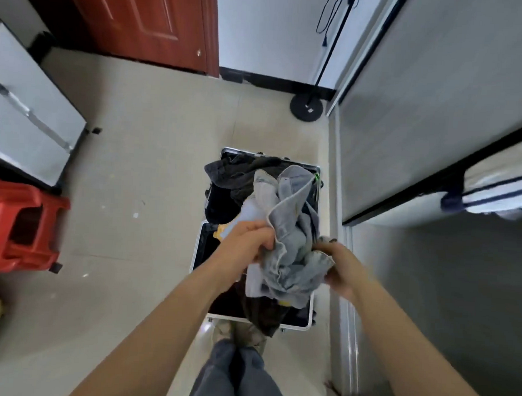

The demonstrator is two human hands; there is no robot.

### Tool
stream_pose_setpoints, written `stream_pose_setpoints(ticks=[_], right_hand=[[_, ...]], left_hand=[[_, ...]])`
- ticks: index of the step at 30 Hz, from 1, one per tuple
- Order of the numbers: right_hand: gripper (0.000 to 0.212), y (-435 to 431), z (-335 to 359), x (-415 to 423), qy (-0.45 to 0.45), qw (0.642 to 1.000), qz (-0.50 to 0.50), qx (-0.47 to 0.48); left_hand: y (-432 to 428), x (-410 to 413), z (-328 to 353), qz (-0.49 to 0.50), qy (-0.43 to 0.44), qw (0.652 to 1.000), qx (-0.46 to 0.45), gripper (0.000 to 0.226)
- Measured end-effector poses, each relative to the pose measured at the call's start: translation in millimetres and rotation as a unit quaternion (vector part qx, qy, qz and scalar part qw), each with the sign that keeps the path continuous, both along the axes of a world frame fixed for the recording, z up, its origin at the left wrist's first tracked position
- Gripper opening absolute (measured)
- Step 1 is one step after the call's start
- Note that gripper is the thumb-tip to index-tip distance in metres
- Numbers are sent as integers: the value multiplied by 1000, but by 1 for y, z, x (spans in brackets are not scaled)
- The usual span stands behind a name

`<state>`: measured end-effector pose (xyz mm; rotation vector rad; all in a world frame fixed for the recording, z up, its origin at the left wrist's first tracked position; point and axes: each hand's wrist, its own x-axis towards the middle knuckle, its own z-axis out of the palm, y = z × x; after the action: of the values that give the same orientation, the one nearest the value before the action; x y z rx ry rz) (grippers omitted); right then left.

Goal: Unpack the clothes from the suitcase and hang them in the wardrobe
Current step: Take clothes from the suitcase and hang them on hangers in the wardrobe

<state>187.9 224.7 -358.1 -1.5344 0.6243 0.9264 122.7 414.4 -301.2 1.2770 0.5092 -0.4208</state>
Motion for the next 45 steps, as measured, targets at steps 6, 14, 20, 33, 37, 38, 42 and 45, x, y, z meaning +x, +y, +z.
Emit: stream_pose_setpoints(ticks=[6,14,20,33,37,38,42,45], right_hand=[[9,-9,113,18,-138,980,103,-97],[24,-37,207,20,-277,943,114,-147],[25,-63,234,0,-229,941,227,-100],[24,-101,274,38,-406,909,91,-24],[54,-110,288,54,-464,885,47,-1],[59,-110,290,57,-482,875,37,6],[86,-93,282,52,-469,879,34,76],[50,-66,245,31,-472,855,213,-11]], left_hand=[[-2,39,98,70,-30,997,4,11],[-15,79,196,13,-208,951,230,7],[-41,101,264,-13,-317,935,156,24],[-54,128,330,135,-325,936,-2,31],[-45,129,344,180,-261,948,-33,23],[-46,130,348,189,-254,947,-58,19],[-63,135,364,261,-259,920,-139,16],[-89,132,371,273,-281,906,-164,16]])
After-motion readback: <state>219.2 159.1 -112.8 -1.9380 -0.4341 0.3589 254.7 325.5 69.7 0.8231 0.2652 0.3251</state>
